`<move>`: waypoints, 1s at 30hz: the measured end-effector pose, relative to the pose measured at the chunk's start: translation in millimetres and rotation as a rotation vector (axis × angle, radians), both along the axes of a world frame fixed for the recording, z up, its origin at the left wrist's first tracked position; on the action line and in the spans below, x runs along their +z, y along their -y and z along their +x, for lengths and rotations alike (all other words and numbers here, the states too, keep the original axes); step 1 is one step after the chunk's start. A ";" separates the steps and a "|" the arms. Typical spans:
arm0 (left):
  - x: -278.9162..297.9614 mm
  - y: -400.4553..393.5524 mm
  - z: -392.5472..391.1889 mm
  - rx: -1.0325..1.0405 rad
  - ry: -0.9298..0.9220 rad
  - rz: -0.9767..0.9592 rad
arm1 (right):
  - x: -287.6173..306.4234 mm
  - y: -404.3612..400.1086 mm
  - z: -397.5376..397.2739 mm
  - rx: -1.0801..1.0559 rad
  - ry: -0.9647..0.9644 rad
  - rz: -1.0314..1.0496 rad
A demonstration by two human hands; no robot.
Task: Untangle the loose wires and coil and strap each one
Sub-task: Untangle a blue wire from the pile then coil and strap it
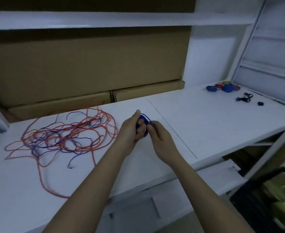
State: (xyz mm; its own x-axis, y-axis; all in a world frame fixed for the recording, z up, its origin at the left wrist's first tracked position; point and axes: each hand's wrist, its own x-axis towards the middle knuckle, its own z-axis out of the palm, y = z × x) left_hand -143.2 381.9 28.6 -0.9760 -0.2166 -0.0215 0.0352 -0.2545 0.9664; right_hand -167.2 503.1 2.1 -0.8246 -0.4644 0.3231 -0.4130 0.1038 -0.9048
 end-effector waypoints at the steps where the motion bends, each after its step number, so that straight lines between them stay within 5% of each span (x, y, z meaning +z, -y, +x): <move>1: -2.3 -14.0 -11.3 -0.022 0.004 0.004 | -1.9 -13.7 -10.5 -0.014 0.008 0.004; 14: -8.5 -220.7 -164.8 -0.349 -0.021 0.199 | -6.7 -232.3 -157.0 0.010 0.037 -0.004; 22: -15.7 -293.8 -269.8 -0.254 0.050 -0.027 | -27.8 -300.5 -271.1 -0.118 -0.014 0.166; 26: -21.9 -302.8 -326.4 -0.208 0.057 -0.493 | -29.3 -328.7 -337.2 -0.136 -0.147 0.274; 30: -22.2 -318.2 -389.7 -0.173 0.065 -0.558 | -26.7 -344.6 -397.8 -0.140 -0.218 0.317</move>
State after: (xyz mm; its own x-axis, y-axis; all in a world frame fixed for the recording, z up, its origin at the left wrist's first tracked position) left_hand -532.8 700.1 6.5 -0.9987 -0.0503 -0.0109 -0.0253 0.2969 0.9546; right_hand -565.0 847.7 -24.6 -0.8148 -0.4575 0.3560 -0.5537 0.4322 -0.7118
